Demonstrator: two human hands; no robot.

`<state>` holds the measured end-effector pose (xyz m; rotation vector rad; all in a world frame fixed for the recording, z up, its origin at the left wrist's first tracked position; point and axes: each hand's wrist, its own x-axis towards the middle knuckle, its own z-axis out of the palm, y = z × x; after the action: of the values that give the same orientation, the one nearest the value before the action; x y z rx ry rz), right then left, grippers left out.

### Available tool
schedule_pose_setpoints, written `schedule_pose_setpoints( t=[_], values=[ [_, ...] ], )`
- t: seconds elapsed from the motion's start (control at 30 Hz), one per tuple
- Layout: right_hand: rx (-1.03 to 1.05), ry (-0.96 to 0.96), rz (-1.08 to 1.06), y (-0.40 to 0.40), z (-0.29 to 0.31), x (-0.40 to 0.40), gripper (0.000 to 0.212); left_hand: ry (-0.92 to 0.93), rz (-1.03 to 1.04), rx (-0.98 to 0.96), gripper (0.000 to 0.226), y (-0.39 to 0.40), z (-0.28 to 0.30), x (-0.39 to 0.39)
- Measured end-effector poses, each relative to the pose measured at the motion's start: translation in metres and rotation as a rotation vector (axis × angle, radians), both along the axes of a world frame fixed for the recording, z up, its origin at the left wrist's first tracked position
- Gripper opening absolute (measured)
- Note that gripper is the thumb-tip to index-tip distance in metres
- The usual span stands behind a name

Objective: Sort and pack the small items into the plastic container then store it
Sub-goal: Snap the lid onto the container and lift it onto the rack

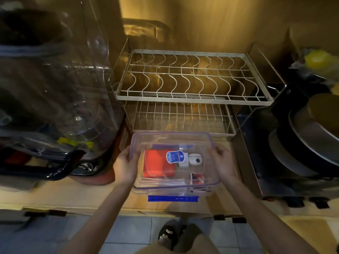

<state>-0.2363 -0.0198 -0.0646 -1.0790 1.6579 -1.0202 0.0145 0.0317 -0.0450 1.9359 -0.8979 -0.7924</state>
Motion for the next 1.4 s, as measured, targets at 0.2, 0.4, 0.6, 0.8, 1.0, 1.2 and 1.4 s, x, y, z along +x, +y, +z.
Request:
schedule_pose_setpoints(
  t=[0.2, 0.4, 0.6, 0.8, 1.0, 1.2, 1.4],
  values=[
    [-0.007, 0.033, 0.001, 0.006, -0.021, 0.009, 0.02, -0.161, -0.057, 0.083, 0.032, -0.011, -0.023, 0.002],
    [-0.047, 0.066, 0.045, 0.009, -0.02, 0.009, 0.036, -0.148, -0.062, 0.14, 0.034, -0.005, -0.038, -0.003],
    [-0.055, 0.155, 0.109, 0.017, -0.031, 0.002, 0.036, -0.109, -0.074, 0.178, 0.038, -0.003, -0.044, 0.0],
    [-0.019, 0.261, 0.121, 0.009, -0.041, 0.009, 0.023, -0.18, -0.063, 0.218, 0.039, -0.007, -0.047, -0.009],
    [-0.16, 1.024, 0.323, -0.008, -0.031, 0.021, 0.043, -0.186, -0.094, 0.238, 0.04, -0.012, -0.047, -0.006],
    [-0.108, 0.923, 0.881, -0.057, -0.011, 0.056, 0.048, -0.199, -0.104, 0.243, 0.04, -0.017, -0.05, -0.003],
    [0.166, 0.92, 0.996, -0.09, -0.015, 0.078, 0.076, -0.21, -0.088, 0.239, 0.04, -0.016, -0.048, -0.004]
  ],
)
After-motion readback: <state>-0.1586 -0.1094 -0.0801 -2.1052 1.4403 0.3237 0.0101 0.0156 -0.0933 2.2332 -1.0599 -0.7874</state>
